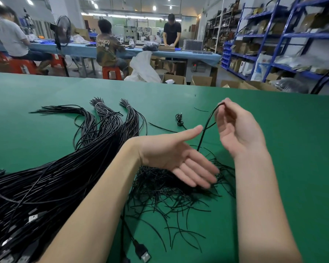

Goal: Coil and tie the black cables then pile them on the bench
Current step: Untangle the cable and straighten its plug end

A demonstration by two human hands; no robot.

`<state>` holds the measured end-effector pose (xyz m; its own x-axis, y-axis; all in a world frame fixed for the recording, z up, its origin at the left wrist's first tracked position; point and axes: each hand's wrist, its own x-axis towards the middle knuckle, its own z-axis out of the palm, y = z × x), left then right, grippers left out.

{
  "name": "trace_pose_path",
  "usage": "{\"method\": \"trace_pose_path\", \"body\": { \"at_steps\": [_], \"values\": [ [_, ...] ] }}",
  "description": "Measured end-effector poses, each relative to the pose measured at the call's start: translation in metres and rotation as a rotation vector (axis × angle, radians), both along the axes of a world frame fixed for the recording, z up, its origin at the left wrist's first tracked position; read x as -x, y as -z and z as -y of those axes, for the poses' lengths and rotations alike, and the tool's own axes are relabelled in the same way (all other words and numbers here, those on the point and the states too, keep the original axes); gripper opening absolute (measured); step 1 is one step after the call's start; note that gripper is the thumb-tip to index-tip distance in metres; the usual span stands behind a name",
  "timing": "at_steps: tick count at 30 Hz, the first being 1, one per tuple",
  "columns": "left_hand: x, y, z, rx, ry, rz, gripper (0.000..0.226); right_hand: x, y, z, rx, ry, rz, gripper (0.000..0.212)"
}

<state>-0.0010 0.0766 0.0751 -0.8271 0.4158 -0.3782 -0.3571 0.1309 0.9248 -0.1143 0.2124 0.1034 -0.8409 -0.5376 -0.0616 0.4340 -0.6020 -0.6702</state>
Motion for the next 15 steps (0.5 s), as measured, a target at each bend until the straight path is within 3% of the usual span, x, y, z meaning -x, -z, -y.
{"method": "trace_pose_path", "body": {
  "at_steps": [2, 4, 7, 10, 13, 15],
  "values": [
    [0.002, -0.001, 0.0, -0.09, -0.065, -0.058, 0.094, 0.002, -0.005, -0.006, 0.085, -0.056, 0.041, 0.016],
    [0.005, 0.0, 0.003, -0.053, -0.203, -0.176, 0.089, 0.004, -0.006, -0.011, 0.127, -0.082, 0.062, 0.017],
    [0.014, 0.003, 0.008, 0.053, -0.536, -0.423, 0.08, 0.01, 0.004, -0.013, -0.008, -0.076, 0.014, 0.017],
    [0.028, 0.019, 0.012, -0.07, -0.911, -0.584, 0.063, 0.013, 0.025, -0.01, -0.56, -0.141, -0.254, 0.015],
    [0.035, 0.037, 0.015, -0.276, -1.048, -0.582, 0.047, 0.015, 0.043, -0.007, -1.066, -0.271, -0.485, 0.017],
    [0.036, 0.043, 0.019, -0.376, -1.088, -0.586, 0.042, 0.013, 0.045, -0.004, -1.387, -0.249, -0.658, 0.025]
  ]
}}
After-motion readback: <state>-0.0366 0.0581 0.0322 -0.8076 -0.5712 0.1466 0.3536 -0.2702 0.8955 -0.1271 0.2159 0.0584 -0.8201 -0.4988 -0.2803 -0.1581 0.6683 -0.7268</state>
